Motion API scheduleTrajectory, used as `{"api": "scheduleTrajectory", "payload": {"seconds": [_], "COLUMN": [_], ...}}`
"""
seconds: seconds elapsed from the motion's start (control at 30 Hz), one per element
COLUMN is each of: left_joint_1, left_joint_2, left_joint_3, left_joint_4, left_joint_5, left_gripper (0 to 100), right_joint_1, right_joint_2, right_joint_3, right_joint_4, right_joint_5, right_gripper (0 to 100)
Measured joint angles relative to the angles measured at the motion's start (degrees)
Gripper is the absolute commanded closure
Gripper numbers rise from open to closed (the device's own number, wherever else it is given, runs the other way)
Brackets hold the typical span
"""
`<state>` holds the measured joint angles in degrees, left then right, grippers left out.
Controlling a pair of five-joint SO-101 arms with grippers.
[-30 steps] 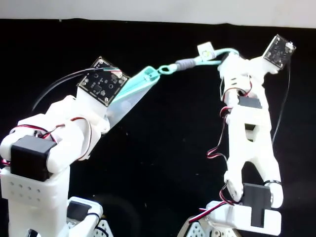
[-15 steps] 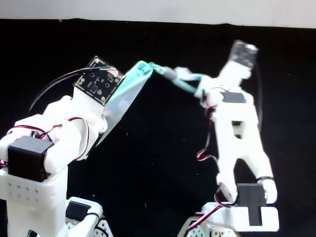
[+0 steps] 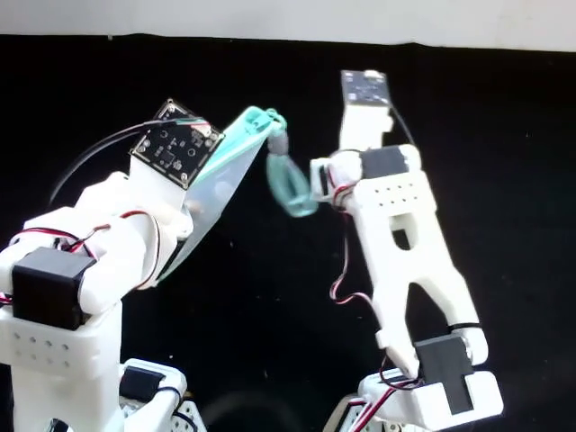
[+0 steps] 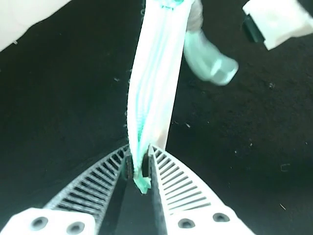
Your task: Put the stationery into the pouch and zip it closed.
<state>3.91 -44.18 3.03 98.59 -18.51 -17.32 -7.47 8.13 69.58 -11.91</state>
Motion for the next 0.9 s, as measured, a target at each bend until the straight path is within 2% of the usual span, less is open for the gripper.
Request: {"api": "scheduleTrajectory", "payload": {"seconds": [0.13, 0.4, 0.5, 0.63, 0.8, 0.9], "left_joint_1": [-1.49, -13.10, -15.21, -15.56, -15.12, -9.41], "left_joint_2": [0.00, 0.09, 0.09, 0.00, 0.00, -0.70], "left_joint_3": [-0.26, -6.77, -7.12, -5.98, 3.25, 9.67], "left_joint_4": [-0.97, -1.14, -1.14, -2.81, -8.88, -13.27], "left_joint_5": [-1.67, -8.97, -10.55, -10.90, -10.02, -6.24], "left_gripper": [99, 99, 99, 99, 99, 99], "right_joint_1": [-0.88, -0.88, -0.09, 1.67, 2.46, 2.37], "right_joint_2": [0.00, -4.57, -5.89, -6.42, -6.59, -6.59], "right_joint_3": [-3.08, -3.87, -3.87, -3.87, -3.87, -3.96], "right_joint_4": [0.88, 0.88, 0.88, 0.88, 4.31, 6.07], "right_joint_5": [0.00, 0.00, 0.00, 0.00, 0.00, 0.00], "right_gripper": [72.9, 72.9, 72.9, 72.9, 72.9, 72.9]}}
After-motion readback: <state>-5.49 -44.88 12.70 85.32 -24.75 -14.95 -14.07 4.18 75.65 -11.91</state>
